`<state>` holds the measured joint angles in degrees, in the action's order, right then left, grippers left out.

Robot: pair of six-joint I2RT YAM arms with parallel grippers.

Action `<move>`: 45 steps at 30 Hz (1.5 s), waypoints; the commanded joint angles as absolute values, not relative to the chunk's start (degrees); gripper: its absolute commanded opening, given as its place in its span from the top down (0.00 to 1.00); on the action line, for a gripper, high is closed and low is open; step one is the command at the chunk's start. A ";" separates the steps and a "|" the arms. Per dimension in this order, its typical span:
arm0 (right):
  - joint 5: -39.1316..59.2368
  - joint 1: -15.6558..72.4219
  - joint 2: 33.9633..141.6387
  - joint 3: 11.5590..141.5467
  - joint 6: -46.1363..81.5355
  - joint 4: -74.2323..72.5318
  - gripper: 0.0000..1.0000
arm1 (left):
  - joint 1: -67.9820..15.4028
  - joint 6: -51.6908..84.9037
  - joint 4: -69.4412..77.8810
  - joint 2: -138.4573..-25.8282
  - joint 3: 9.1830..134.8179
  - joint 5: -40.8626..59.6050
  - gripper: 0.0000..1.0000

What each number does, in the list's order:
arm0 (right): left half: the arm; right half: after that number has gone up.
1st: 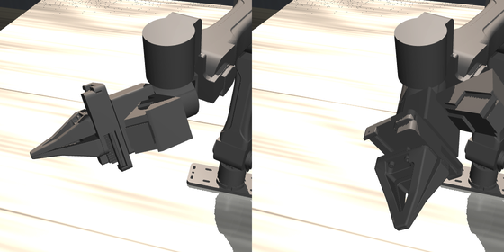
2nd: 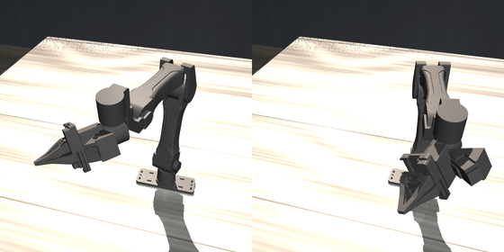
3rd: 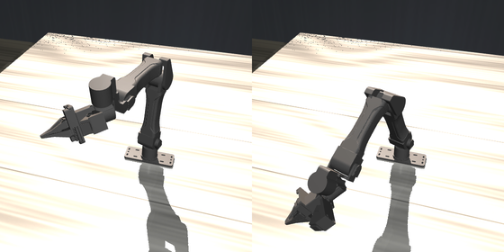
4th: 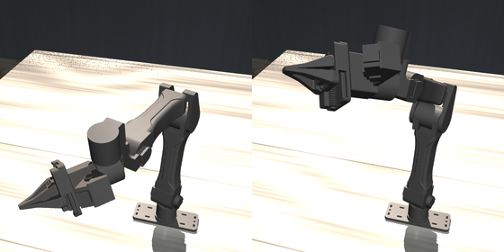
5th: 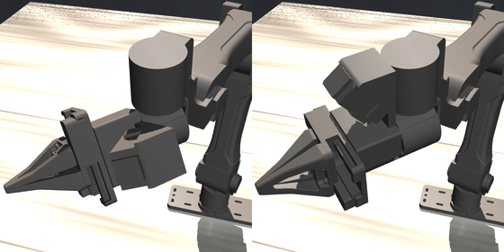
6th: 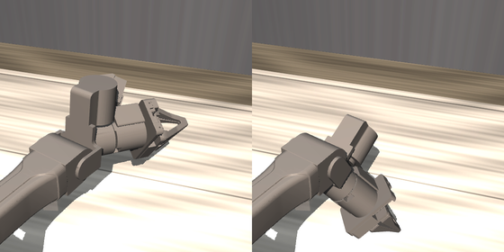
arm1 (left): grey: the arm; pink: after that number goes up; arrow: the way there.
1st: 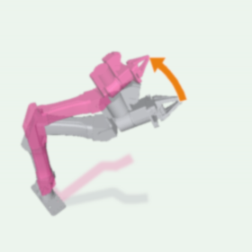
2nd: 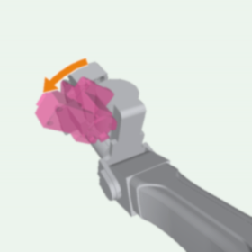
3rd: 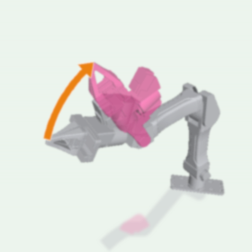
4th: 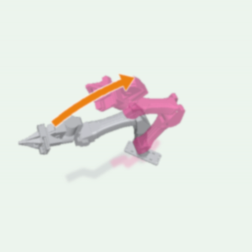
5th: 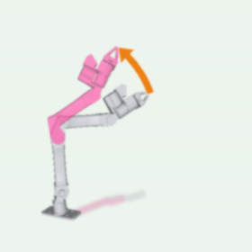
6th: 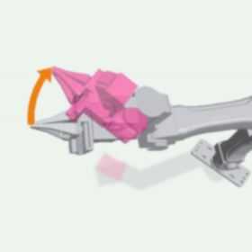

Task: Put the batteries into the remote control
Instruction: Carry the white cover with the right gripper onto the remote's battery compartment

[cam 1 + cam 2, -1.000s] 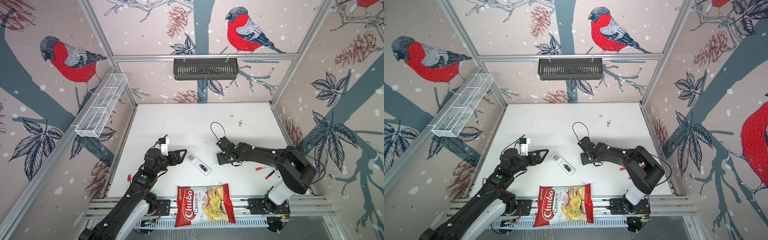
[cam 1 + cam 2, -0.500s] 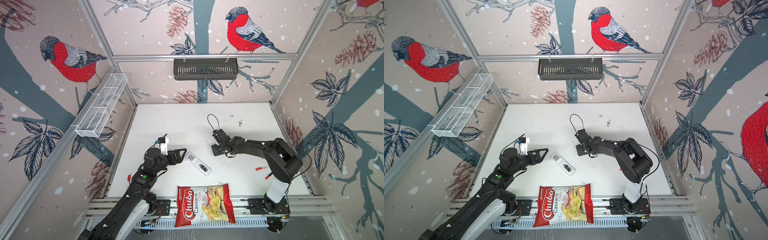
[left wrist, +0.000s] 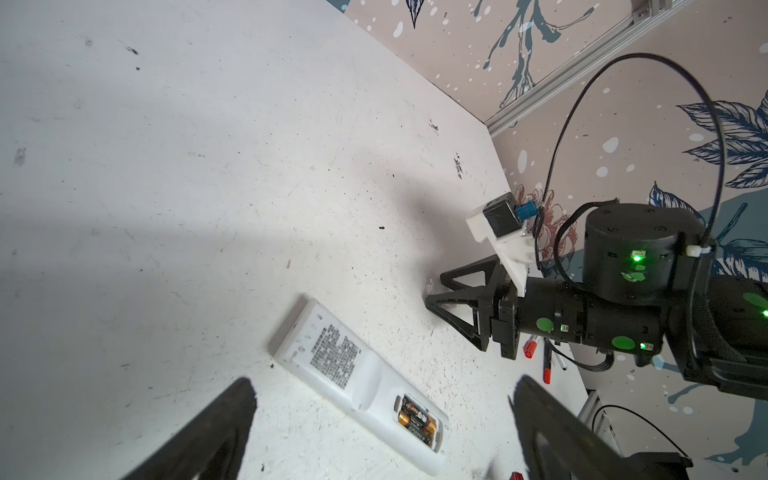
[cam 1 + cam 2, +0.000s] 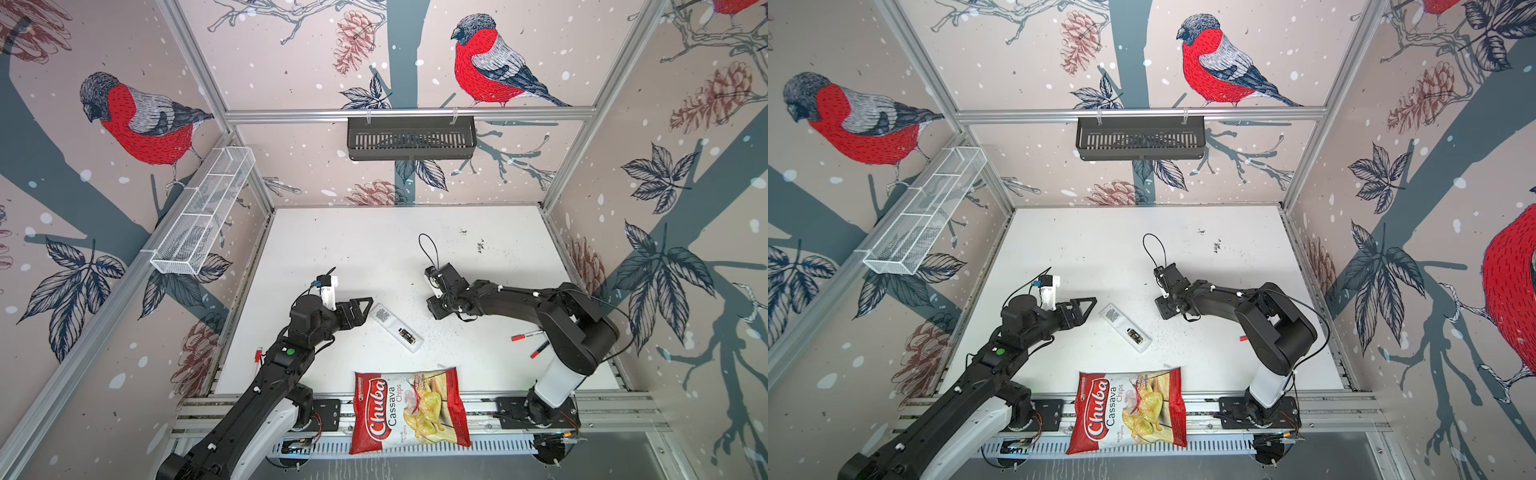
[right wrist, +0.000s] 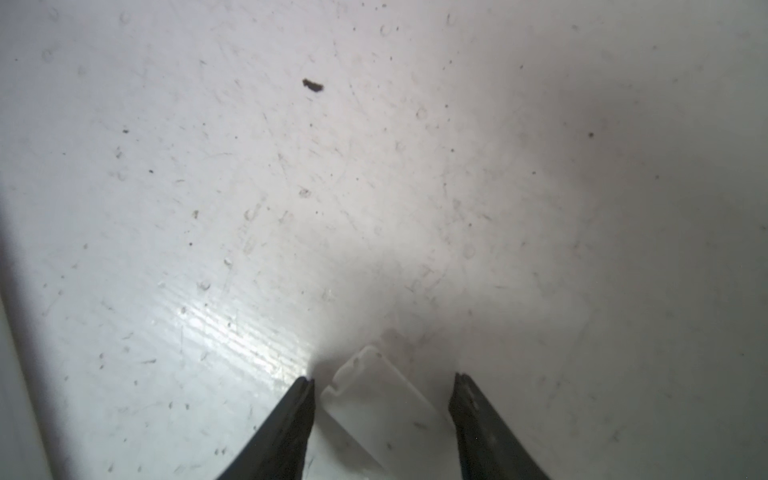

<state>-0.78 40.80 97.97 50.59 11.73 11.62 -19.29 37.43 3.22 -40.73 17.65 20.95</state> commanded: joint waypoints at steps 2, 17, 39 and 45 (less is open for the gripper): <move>2.71 40.61 97.42 49.16 12.36 23.18 0.46 | -19.21 36.21 4.33 -41.29 17.99 20.79 0.03; 3.20 42.17 96.03 49.09 11.65 23.15 0.69 | -19.18 36.29 4.83 -41.31 17.40 21.42 0.03; 12.00 53.72 84.47 46.94 4.05 11.51 0.71 | -24.96 37.75 2.85 -44.66 16.85 21.01 0.03; 10.92 56.16 88.53 48.74 4.70 10.32 0.71 | -24.96 36.96 3.16 -47.02 17.65 21.07 0.03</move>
